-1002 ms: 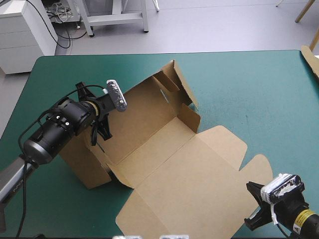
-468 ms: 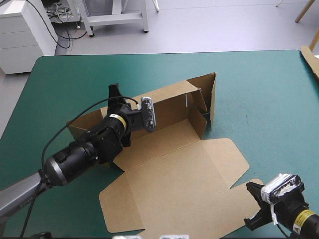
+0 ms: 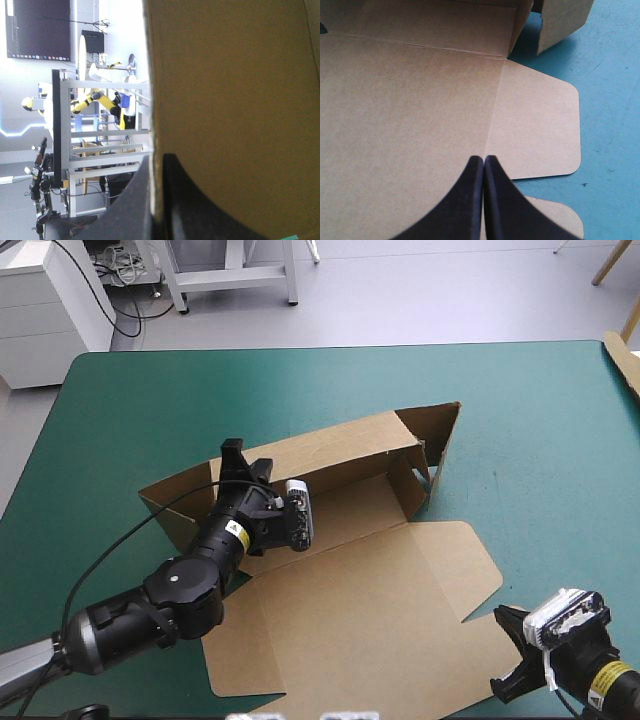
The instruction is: Fold the box
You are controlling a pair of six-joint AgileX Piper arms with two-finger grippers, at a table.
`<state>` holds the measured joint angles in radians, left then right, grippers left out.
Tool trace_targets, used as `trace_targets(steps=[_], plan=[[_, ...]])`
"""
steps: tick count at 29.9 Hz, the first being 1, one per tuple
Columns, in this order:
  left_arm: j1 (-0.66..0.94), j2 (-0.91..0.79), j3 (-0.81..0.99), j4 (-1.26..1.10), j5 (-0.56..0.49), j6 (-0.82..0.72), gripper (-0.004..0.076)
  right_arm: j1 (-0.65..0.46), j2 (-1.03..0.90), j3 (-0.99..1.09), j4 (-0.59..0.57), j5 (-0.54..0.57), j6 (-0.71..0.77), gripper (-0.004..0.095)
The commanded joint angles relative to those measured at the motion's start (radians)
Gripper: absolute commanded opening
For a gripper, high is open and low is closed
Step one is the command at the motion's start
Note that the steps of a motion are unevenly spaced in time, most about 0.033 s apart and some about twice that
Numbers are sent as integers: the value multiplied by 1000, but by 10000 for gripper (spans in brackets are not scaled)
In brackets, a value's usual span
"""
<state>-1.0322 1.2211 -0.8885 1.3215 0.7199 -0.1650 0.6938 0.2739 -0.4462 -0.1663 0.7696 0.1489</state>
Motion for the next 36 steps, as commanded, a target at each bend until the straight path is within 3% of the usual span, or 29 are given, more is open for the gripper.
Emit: trace_targets(steps=[1, 16, 36], plan=[[-8, -83, -7, 70, -54, 33, -8, -2, 10, -25, -2, -71, 11, -21], [-8, -120, 79, 63, -100, 88, -8, -2, 10, -24, -4, -71, 49, -20], [-7, 26, 85, 312, -6, -305, -8, -2, 10, -24, -6, -71, 51, -19]])
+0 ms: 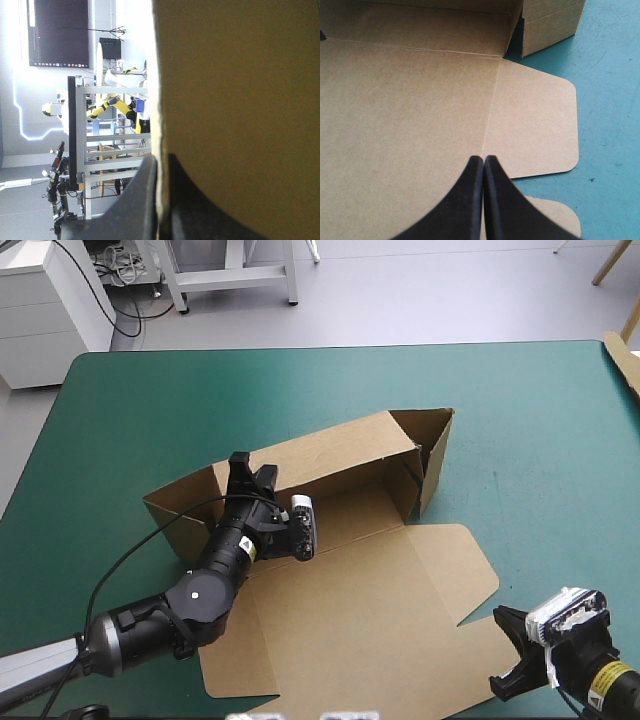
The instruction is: Fold the box
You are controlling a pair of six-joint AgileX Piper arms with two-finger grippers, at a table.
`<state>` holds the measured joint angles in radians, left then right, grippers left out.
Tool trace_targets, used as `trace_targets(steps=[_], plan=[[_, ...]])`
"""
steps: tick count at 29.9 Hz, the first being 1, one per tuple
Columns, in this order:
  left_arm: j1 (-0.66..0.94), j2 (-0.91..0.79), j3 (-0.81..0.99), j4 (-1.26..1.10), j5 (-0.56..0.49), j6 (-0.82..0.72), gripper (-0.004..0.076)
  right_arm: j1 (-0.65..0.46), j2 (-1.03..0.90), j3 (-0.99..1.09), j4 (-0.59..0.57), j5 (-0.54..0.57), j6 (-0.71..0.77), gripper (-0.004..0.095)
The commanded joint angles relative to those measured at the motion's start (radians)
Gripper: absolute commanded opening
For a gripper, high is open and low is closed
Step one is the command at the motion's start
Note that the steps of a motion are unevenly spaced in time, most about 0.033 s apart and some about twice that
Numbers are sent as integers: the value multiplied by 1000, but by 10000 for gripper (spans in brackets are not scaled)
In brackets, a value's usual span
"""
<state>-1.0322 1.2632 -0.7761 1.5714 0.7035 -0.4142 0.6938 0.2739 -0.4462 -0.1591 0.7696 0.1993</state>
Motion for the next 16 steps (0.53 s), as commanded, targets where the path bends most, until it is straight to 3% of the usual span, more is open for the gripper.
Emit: trace_targets(steps=[1, 5, 12, 16], plan=[[-7, -17, -27, 67, 11, -68, -8, -2, 10, -24, -13, -71, 1, -19], [-7, -17, -27, 76, 23, -91, -8, -2, 10, -24, -4, -72, -23, 77], [-7, -17, -27, 76, 21, -93, -8, -2, 10, -24, -4, -72, -29, 610], [-7, -17, -27, 76, 21, -93, -8, -2, 10, -24, -18, -72, -29, 644]])
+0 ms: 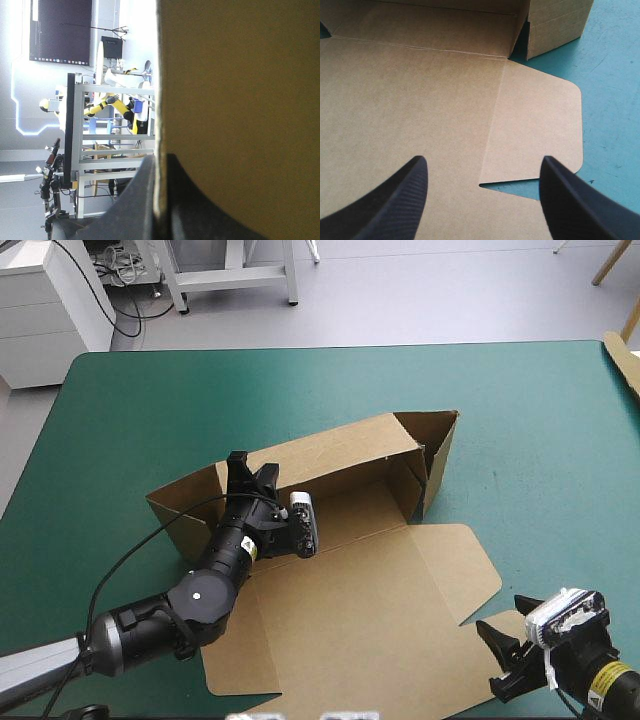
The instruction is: Fold the box
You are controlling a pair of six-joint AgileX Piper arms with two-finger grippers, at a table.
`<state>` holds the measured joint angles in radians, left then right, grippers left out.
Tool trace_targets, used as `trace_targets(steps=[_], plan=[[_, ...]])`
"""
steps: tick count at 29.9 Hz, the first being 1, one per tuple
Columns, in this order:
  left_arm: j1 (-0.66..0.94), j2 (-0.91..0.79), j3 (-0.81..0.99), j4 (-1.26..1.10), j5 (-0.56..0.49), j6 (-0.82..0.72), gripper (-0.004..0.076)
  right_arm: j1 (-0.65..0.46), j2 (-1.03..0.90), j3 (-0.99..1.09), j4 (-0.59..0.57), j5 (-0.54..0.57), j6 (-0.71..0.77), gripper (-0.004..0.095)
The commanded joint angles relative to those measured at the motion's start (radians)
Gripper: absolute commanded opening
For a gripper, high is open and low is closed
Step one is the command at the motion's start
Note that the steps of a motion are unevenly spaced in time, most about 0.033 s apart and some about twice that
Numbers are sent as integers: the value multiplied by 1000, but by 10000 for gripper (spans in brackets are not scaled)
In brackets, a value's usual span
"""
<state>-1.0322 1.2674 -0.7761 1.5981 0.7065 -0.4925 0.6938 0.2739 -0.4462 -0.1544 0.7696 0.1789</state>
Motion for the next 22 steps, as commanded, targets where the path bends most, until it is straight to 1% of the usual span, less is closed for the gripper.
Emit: trace_targets(steps=[1, 7, 14, 19, 22], plan=[[-7, -21, -27, 49, 18, -14, -8, -2, 10, -24, -20, -72, -8, 635], [-7, -21, -27, 49, 18, -14, -8, -2, 10, -24, -20, -72, 9, 532], [-7, -21, -27, 49, 17, -12, -8, -2, 10, -24, -20, -72, 9, 529], [-7, -21, -27, -2, 15, -14, -8, -2, 10, -24, -26, -72, 9, 529], [-7, -23, -27, 6, -24, -14, -8, -2, 12, -24, -40, -72, 11, 529]])
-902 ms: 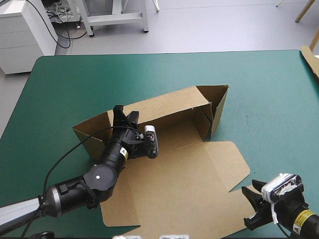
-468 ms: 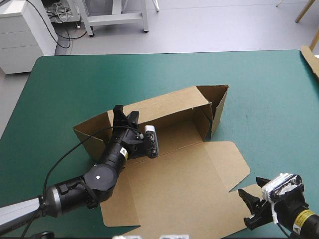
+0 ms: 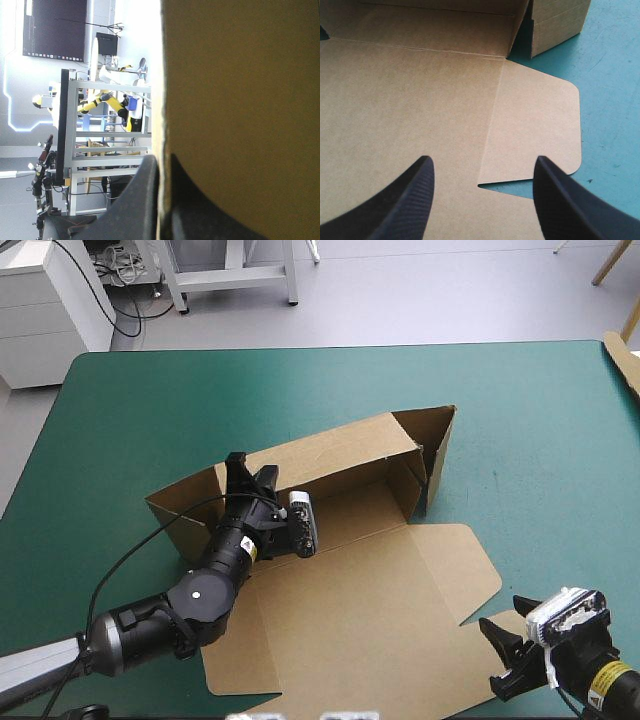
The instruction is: Fold the box
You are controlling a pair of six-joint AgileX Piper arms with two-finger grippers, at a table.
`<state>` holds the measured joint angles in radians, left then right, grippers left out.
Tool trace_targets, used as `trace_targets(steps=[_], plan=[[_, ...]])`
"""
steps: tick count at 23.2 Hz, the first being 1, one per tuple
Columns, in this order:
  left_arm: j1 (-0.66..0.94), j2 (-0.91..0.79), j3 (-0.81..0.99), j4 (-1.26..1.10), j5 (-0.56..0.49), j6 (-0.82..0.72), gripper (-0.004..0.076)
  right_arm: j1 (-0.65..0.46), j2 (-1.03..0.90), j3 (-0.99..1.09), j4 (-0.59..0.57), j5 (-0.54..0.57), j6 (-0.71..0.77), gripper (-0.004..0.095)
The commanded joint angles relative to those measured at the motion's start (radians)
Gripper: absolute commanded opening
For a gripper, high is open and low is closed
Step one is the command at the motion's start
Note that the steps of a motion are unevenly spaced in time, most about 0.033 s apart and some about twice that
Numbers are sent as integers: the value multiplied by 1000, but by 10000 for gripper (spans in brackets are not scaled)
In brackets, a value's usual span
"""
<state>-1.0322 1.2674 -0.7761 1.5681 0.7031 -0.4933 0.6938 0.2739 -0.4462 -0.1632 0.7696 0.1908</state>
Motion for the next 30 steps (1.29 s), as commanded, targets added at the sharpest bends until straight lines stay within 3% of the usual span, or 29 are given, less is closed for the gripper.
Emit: trace_targets(steps=[1, 13, 25, 30], plan=[[-7, -23, -27, 41, -44, -13, -8, -2, 12, -24, -42, -72, 7, 529], [-7, -30, 31, 122, -98, -5, -8, -2, 12, -24, -66, -67, 83, 529], [-7, -160, 89, 137, -152, -7, -8, -2, 12, -24, -111, -64, 157, 529], [-7, -160, 89, 132, -138, -7, -8, -2, 27, -64, -150, -7, 229, 530]])
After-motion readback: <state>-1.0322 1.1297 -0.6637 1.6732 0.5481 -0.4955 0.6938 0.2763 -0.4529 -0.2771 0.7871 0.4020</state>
